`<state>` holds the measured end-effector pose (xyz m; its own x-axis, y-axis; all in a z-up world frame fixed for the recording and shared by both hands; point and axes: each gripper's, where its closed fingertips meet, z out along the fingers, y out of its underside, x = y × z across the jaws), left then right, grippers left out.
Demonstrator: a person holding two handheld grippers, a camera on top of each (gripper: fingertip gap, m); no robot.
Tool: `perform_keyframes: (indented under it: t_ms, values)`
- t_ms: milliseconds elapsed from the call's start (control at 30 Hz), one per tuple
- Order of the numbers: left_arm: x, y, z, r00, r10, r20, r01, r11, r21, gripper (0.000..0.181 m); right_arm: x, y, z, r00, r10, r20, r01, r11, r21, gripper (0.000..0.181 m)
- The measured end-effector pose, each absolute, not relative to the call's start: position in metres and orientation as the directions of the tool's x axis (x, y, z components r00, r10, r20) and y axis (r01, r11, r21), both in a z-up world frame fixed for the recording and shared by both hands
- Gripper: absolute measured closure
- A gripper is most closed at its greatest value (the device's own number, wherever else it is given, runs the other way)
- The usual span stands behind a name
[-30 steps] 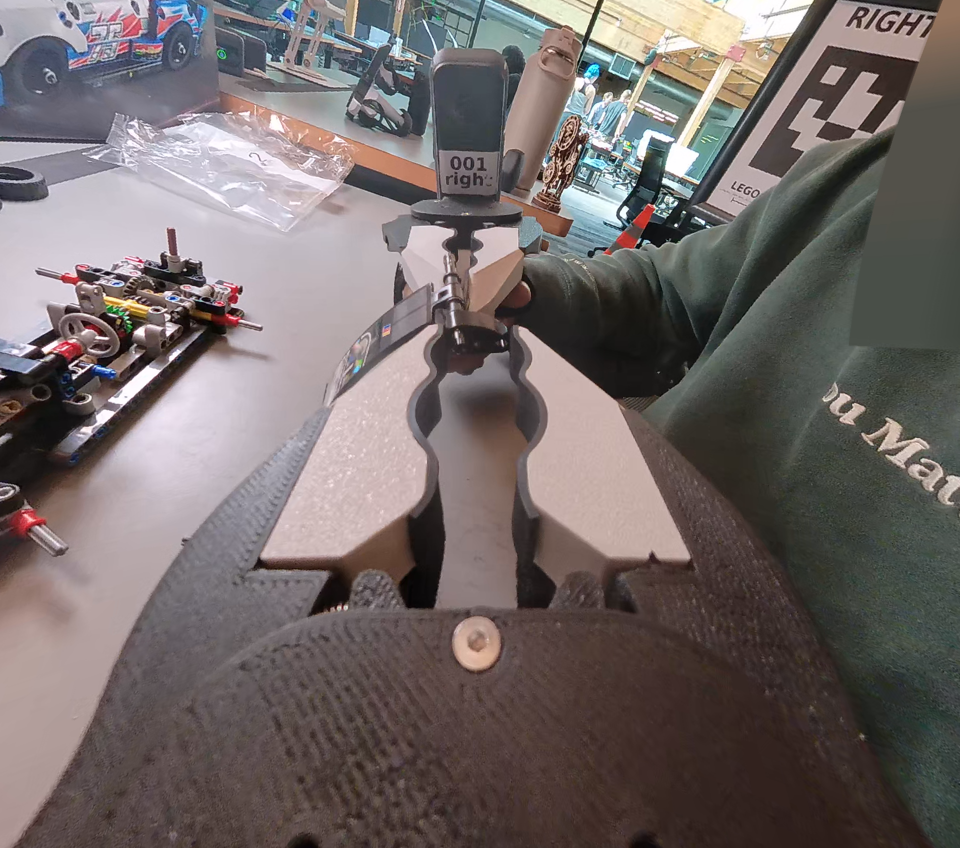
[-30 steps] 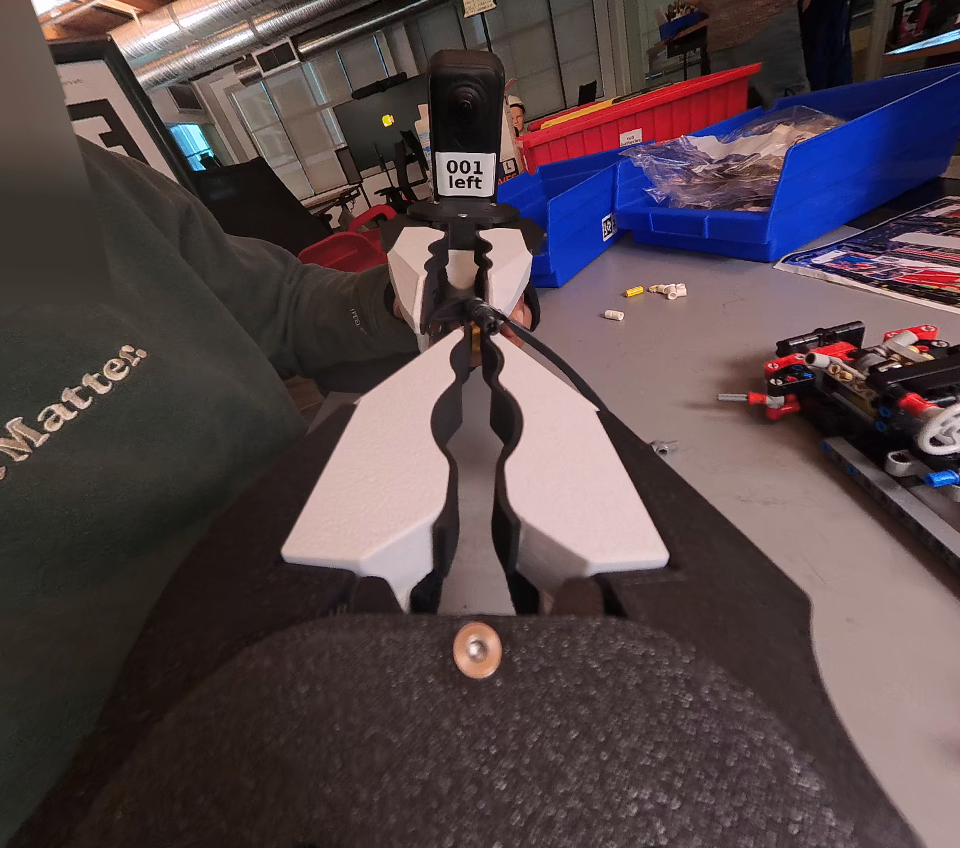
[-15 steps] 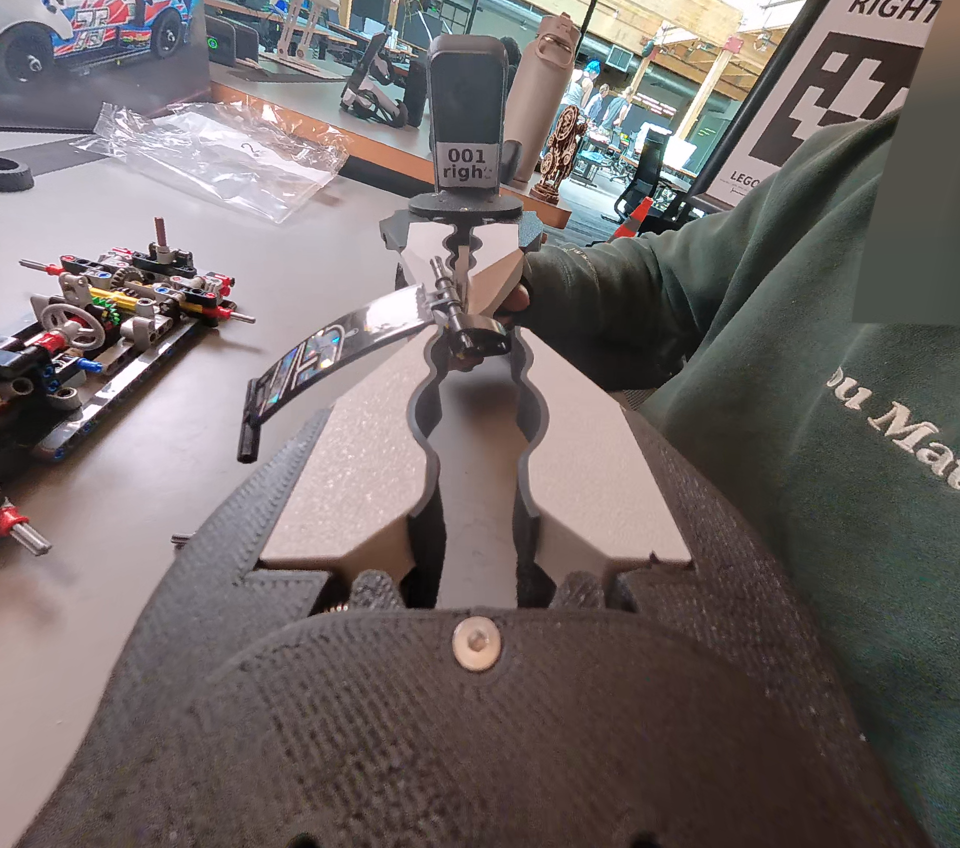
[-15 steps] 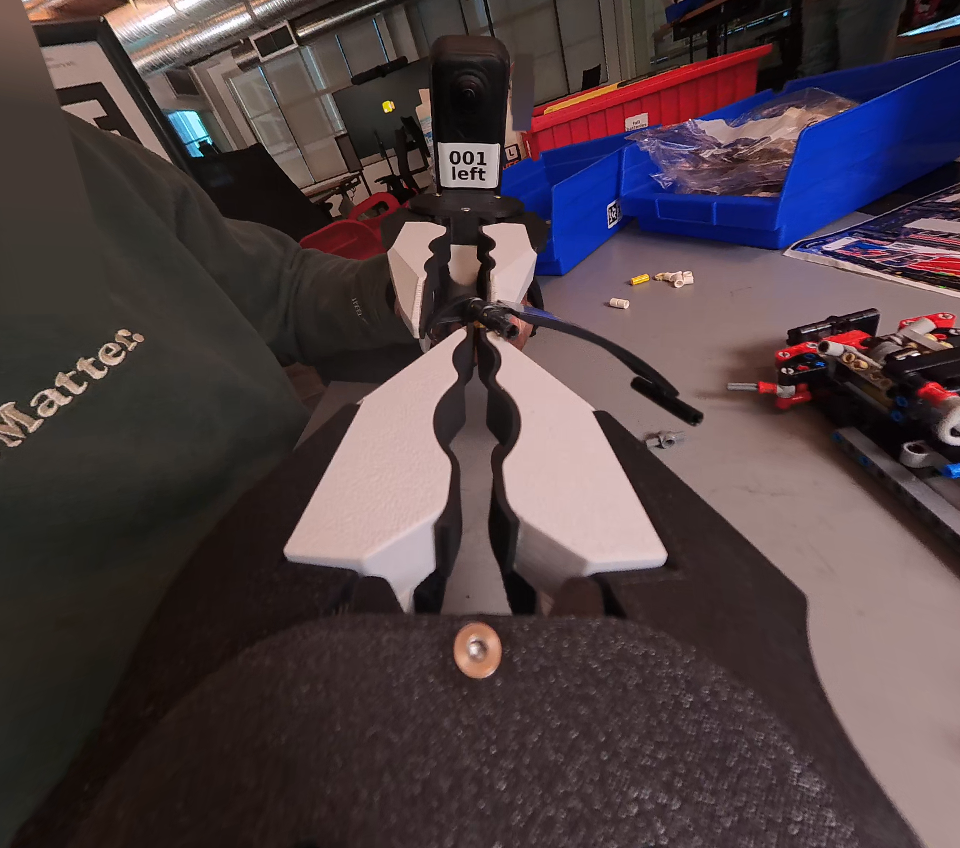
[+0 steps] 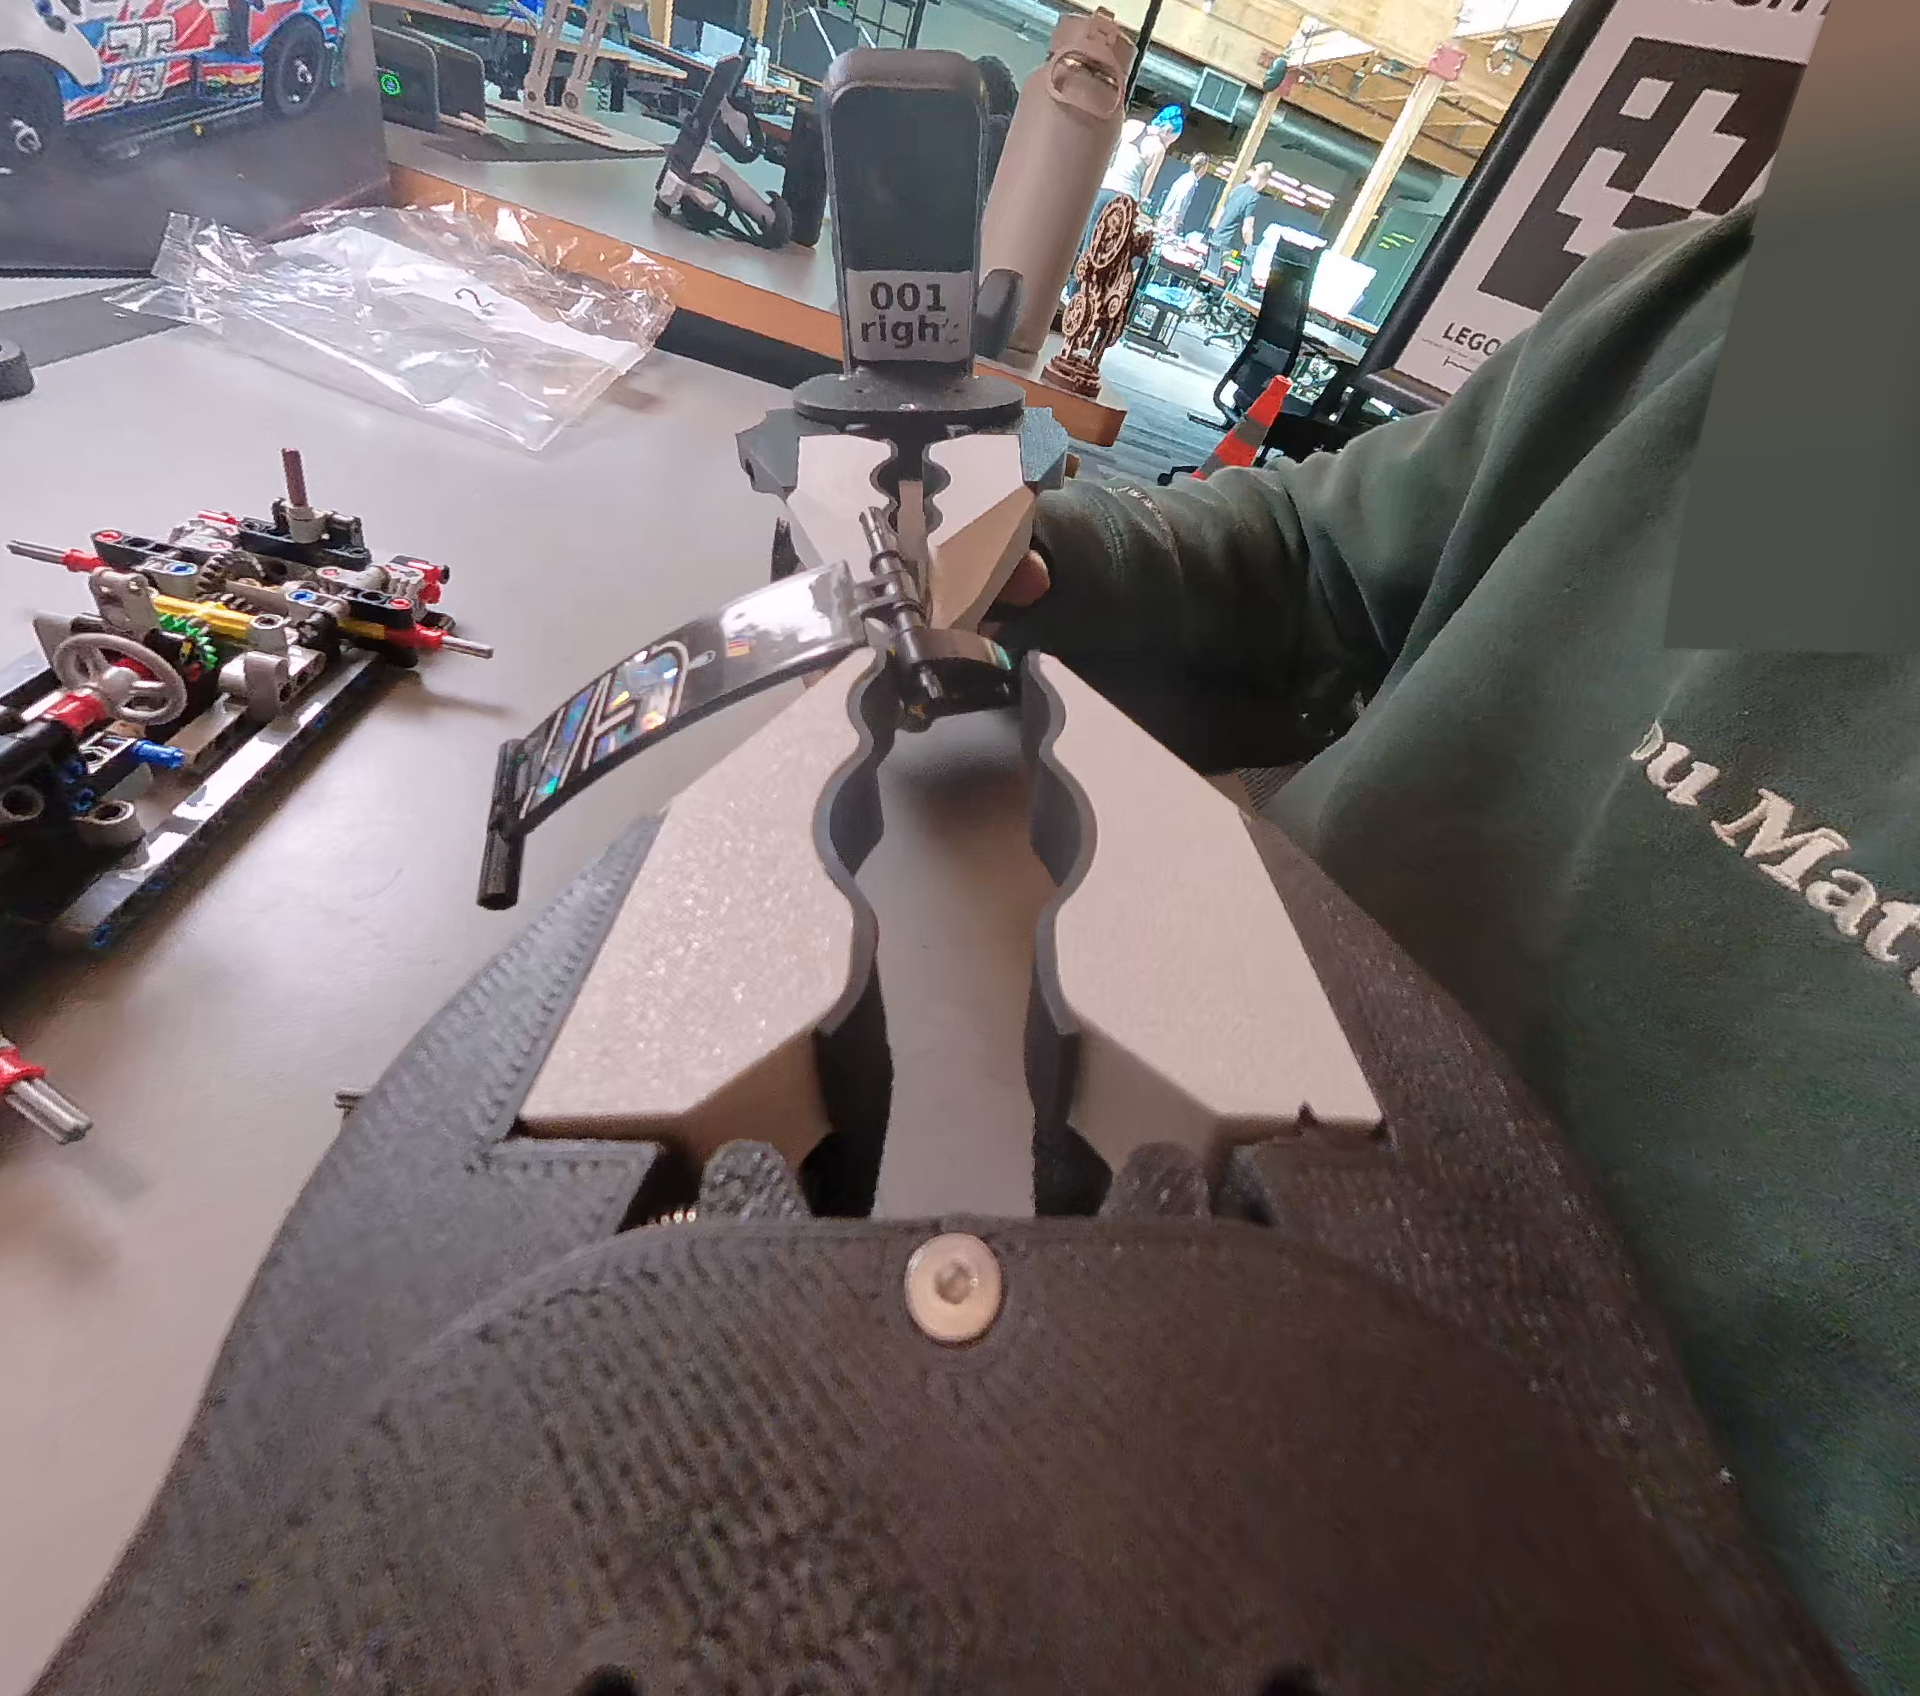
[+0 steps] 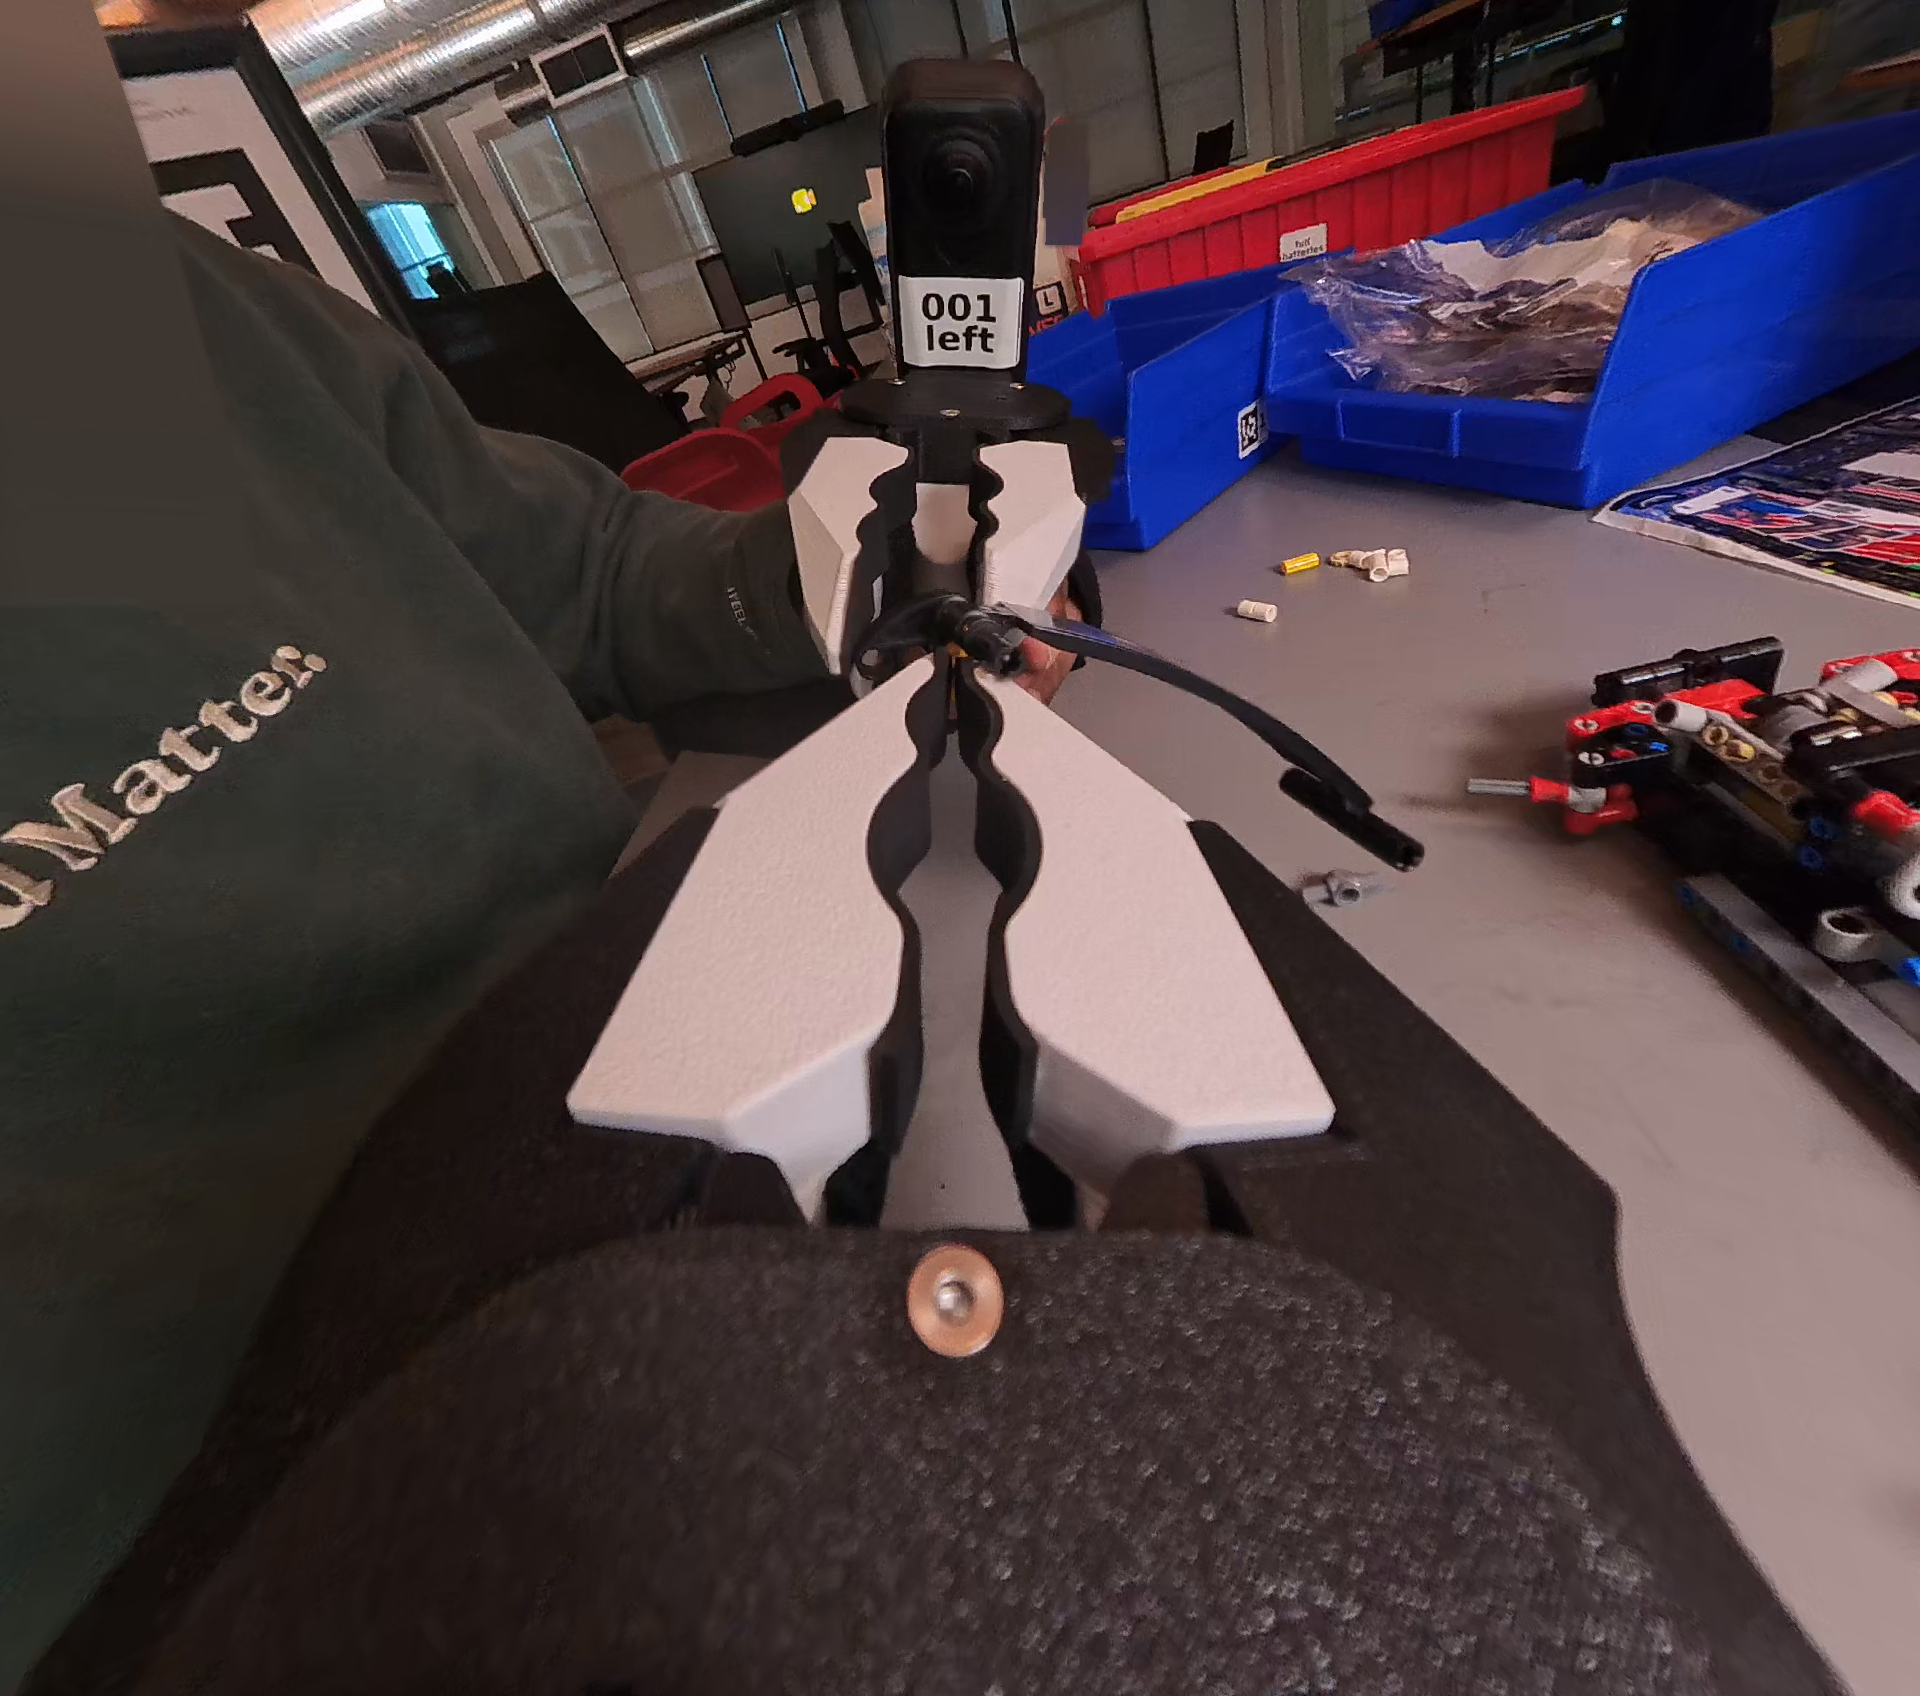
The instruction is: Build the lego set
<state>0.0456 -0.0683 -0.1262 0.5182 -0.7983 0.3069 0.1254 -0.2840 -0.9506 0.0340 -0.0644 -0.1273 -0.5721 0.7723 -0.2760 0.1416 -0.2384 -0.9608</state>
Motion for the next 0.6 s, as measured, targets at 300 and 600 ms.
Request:
perform_keyframes:
  t_ms: [300, 600]
  values:
    - [0.0497, -0.0736, -0.1235, 0.474, -0.817, 0.329, 0.148, -0.295, -0.944, 0.159, 0.0368, -0.0680, -0.1260, -0.599, 0.745, -0.292, 0.150, -0.254, -0.955, 0.178]
    - [0.0529, -0.0755, -0.1311, 0.468, -0.818, 0.335, 0.120, -0.317, -0.941, 0.159, 0.0394, -0.0710, -0.1334, -0.612, 0.722, -0.322, 0.191, -0.260, -0.946, 0.179]
